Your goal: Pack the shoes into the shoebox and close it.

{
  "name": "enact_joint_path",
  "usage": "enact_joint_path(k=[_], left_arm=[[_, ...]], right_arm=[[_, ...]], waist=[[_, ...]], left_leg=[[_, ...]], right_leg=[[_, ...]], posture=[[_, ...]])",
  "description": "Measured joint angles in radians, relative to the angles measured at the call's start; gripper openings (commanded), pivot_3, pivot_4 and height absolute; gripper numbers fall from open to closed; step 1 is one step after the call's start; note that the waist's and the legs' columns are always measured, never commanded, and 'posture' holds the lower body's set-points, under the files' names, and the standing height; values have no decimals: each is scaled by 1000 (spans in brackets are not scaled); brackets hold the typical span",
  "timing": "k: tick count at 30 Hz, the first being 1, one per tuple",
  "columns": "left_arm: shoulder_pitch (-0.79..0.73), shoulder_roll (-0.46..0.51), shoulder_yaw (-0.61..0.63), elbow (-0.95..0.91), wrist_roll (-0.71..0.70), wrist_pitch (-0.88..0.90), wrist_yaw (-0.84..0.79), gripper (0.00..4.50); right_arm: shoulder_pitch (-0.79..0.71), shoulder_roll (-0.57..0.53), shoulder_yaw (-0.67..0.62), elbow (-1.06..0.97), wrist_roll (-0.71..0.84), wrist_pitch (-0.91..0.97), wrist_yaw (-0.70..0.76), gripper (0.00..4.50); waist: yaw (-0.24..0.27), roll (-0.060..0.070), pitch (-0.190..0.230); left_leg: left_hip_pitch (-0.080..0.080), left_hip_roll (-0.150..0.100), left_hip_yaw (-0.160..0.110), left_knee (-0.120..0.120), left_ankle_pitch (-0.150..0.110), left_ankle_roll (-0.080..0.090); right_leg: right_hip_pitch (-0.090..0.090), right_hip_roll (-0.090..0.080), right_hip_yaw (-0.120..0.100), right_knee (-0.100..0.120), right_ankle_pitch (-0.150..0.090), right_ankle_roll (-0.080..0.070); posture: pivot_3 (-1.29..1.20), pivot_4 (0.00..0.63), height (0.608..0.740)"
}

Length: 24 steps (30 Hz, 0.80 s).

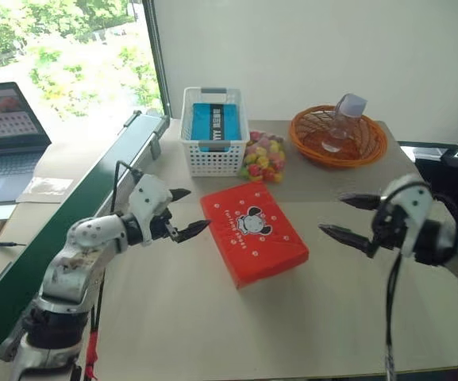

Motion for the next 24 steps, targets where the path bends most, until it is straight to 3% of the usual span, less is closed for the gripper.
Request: enact_joint_path(k=[4,8,13,18,24], left_arm=[[65,-40,-19,47,118,-112,123,4500],[160,-167,7,181,212,-229,319,4500],[239,-232,4,244,278,-345,430,4500],[306,-270,-9,318,322,-434,489,4500],[314,-274,-9,383,332,-503,502,4500]], right_arm=[[78,186,-118,47,53,38,-165,4437],[194,401,-121,140,-74,-115,-355,4437],[230,501,-102,171,-181,-266,-492,4437],[276,641,0,212,-274,-386,-604,4437],[281,682,93,251,-347,-489,-651,4437]], waist=[[2,-1,-1],[3,0,-3],[-10,1,-4],[-18,2,-4],[-21,2,-4]], left_leg=[[4,-1,0,0,-1,-3],[2,-2,2,1,-2,-5],[2,-1,2,0,-3,-6],[2,-1,3,0,-4,-8],[2,0,2,-2,-4,-8]], right_leg=[[3,-1,1,-1,-2,-5],[0,-4,1,0,-1,-4],[0,-3,0,0,-1,-4],[0,-5,0,0,-1,-4],[-1,-5,-1,-1,-2,-5]], posture=[[0,150,740],[0,150,740],[0,150,740],[0,150,740],[0,150,740]])
